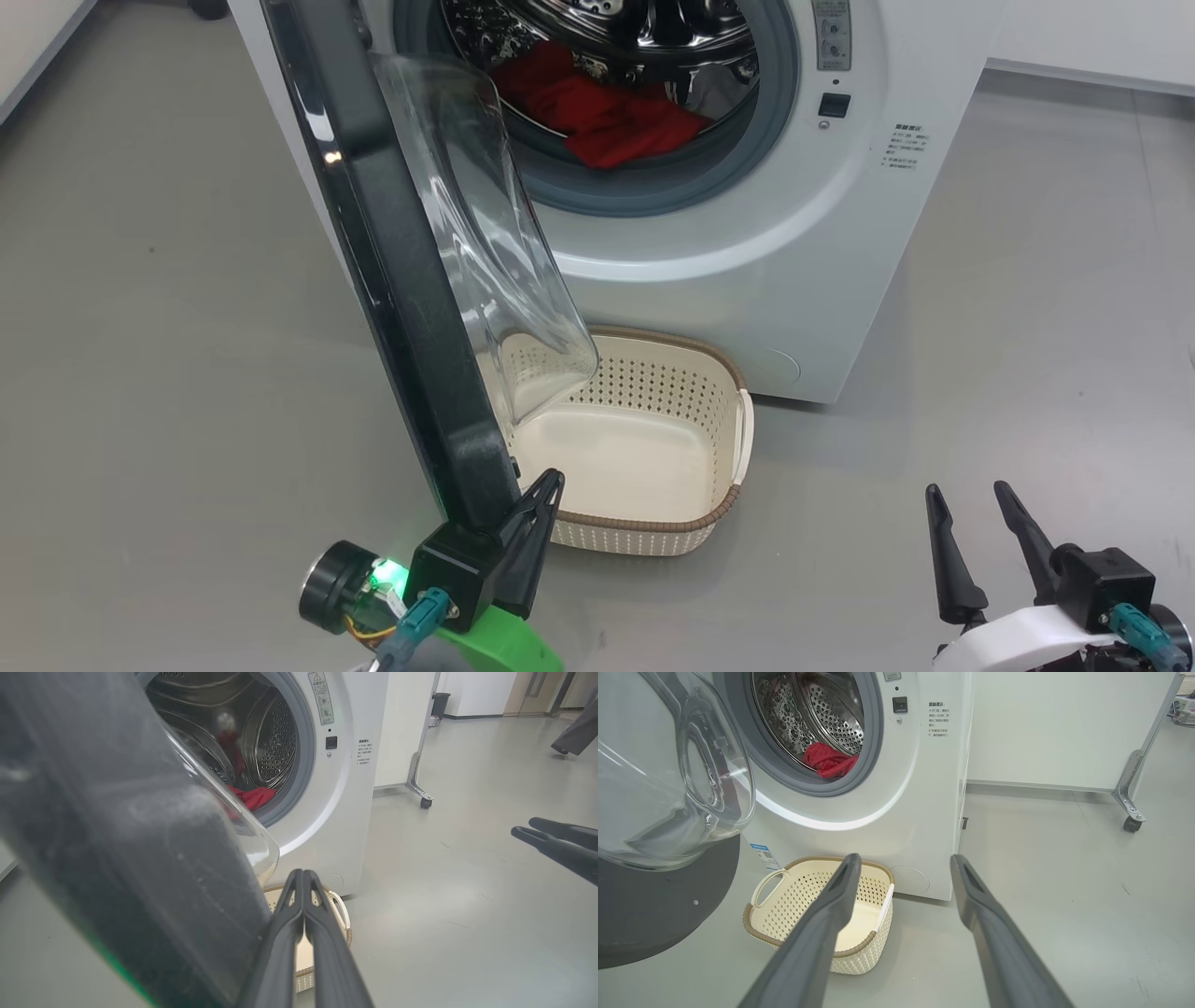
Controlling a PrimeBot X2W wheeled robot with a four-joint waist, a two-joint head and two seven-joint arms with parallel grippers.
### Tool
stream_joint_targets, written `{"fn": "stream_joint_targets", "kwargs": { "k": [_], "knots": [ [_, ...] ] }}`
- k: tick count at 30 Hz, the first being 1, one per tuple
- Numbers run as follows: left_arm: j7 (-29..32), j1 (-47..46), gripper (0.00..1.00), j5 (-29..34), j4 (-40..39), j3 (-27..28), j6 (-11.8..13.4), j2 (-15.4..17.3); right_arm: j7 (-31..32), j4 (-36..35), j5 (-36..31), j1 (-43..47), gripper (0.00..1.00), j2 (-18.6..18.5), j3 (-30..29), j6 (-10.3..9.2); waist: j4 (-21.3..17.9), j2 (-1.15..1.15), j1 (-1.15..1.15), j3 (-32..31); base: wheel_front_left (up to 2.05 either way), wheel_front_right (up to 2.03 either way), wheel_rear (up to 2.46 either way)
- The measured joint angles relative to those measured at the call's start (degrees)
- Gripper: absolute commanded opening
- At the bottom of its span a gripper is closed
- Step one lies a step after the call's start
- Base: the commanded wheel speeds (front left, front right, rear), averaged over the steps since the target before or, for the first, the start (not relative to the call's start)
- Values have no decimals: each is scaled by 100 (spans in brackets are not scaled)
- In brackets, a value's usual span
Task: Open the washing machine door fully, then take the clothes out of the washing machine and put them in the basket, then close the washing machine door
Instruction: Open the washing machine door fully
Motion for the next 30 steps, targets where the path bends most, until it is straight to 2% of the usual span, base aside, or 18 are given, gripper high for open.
{"fn": "stream_joint_targets", "kwargs": {
  "k": [12, 30],
  "knots": [
    [-98, 87, 0, -1, 24, 52, 25, -77, 0, -27, -2, 0, 100, -12, -158, 14, 182, 0, 0, 81, 0, 0, 0],
    [-258, 341, 0, 8, 134, 414, 94, -92, 0, -77, -23, 11, 100, -23, -256, 15, 847, 0, 0, 124, 0, 0, 0]
  ]
}}
